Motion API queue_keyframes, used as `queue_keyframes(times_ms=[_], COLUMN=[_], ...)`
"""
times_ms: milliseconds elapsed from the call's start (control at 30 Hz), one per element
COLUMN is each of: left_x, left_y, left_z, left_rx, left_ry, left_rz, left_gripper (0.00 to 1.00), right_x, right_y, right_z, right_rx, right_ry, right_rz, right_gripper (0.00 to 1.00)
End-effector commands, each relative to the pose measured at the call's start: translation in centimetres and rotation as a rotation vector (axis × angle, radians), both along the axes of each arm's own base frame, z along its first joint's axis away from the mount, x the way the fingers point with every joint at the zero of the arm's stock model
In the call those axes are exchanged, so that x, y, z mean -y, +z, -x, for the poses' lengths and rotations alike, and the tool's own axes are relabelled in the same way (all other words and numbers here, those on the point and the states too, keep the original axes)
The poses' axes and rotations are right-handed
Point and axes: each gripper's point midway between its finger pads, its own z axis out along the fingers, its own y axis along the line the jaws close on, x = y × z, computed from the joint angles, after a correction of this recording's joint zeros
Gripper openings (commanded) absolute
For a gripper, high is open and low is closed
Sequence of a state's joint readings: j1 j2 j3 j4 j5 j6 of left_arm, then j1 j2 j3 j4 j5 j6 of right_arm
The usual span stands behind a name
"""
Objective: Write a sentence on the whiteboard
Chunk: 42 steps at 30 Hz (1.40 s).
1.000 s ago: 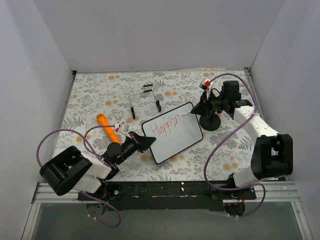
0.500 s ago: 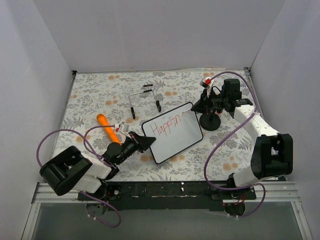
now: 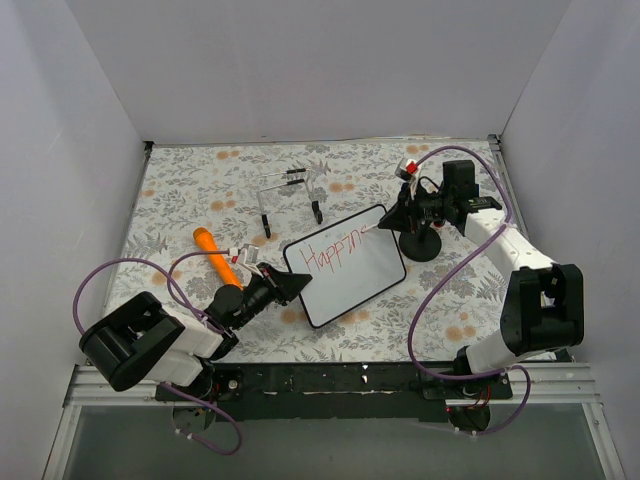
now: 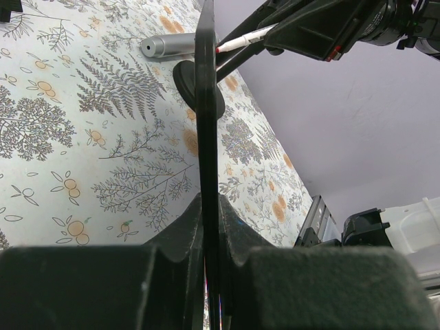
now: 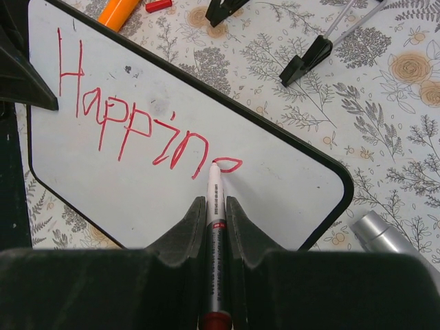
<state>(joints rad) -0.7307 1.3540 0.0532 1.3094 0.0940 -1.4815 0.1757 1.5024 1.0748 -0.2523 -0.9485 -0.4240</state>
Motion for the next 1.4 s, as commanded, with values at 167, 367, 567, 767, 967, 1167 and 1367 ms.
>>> queue_keyframes(times_ms=[167,367,567,767,967,1167,1367], left_x=[-0.1,-0.1,-0.1,0.0,-0.1,0.0,0.0], left_y=[3.3,3.4,3.3,3.3,3.2,3.3,3.3], left_z=[1.0,1.1,1.1,1.0,1.0,0.9,0.9], left_rx=[0.144,0.145,0.145,0.145,0.142,0.145,0.144], left_ry=[-0.031,-0.032,-0.032,-0.030,-0.031,-0.034,-0.032], left_rz=[0.074,0.075,0.073,0.073,0.070,0.073,0.070], left_gripper=[0.00,0.00,0.00,0.00,0.00,0.00,0.00], right_x=[0.2,0.9,1.6,1.7,1.9,2.3,2.3], right_y=[-0.5,-1.1,-0.8,1.0,2.7,2.4,2.5], right_z=[0.6,0.2,-1.0,-1.5,-1.6,-2.9,-3.4], right_rx=[0.004,0.013,0.028,0.066,0.113,0.131,0.134], right_ry=[0.039,-0.003,-0.059,-0.068,-0.076,-0.137,-0.151], right_rz=[0.041,0.088,0.107,0.086,0.057,0.071,0.063], right_gripper=[0.01,0.01,0.01,0.01,0.01,0.01,0.01])
